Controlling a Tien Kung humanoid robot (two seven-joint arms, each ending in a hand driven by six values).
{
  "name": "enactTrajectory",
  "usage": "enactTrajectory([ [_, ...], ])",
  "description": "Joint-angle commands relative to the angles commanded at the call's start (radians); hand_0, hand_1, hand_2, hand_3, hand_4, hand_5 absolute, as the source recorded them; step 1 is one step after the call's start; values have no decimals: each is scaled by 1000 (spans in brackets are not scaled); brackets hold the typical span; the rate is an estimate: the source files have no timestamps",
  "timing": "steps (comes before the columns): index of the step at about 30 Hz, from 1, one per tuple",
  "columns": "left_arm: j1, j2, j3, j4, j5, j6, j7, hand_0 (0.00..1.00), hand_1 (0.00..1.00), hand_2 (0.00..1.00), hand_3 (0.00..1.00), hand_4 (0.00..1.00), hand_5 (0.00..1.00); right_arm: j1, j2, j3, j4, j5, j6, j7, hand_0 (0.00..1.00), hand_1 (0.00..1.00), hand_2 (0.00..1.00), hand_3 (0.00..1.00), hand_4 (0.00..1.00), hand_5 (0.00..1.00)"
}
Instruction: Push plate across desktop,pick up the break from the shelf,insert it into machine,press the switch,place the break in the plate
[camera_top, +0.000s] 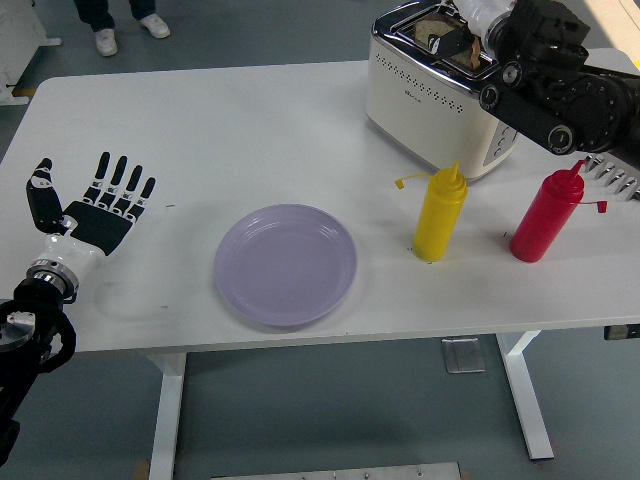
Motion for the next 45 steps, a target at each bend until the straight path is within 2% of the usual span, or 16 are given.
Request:
enactTrajectory([
  [3,0,0,-1,1,-2,1,-1,802,796,766,748,767,998,0,-2,5,5,-4,-11,0,313,457,422,569,516,206],
  [4,1,0,-1,1,-3,1,-1,803,795,769,752,762,998,-1,-2,5,7,-4,-16,-1,302,432,404,471,354,2],
  [9,2,0,-5,6,-14,1,1,803,795,769,752,762,998,-7,-3,13,20,-14,-58,-10,302,432,404,471,354,2],
  [10,2,0,-6,6,-16,1,2,803,793,768,752,756,998,-9,-5,17,25,-19,-68,-12,305,430,379,392,357,2],
  [15,4,-1,-10,8,-22,0,4,802,786,764,751,749,998,-17,-15,53,45,-60,-101,-25,307,423,369,376,333,2],
  [21,7,-1,-12,8,-22,0,5,802,786,764,751,749,998,-21,-35,106,70,-109,-112,-36,307,423,369,376,333,2],
  [22,7,-1,-12,8,-22,0,5,799,775,754,743,747,998,-21,-41,117,77,-121,-112,-40,312,422,369,373,301,2],
  [27,10,-2,-14,8,-22,1,6,799,775,754,743,747,998,-19,-67,173,108,-168,-111,-60,312,422,369,373,301,2],
  [28,10,-2,-14,7,-22,1,6,791,754,723,715,746,998,-19,-72,184,115,-176,-111,-65,315,418,362,367,328,2],
  [34,15,-3,-15,7,-23,0,7,788,747,711,703,748,998,-24,-104,266,181,-236,-114,-100,313,413,361,366,341,2],
  [39,17,-2,-15,8,-27,-2,11,788,747,711,703,748,998,-26,-145,338,274,-304,-108,-121,313,413,361,366,341,2],
  [45,17,-2,-15,9,-34,-7,13,784,741,707,699,751,998,-30,-180,382,383,-379,-110,-136,312,410,358,361,355,2],
])
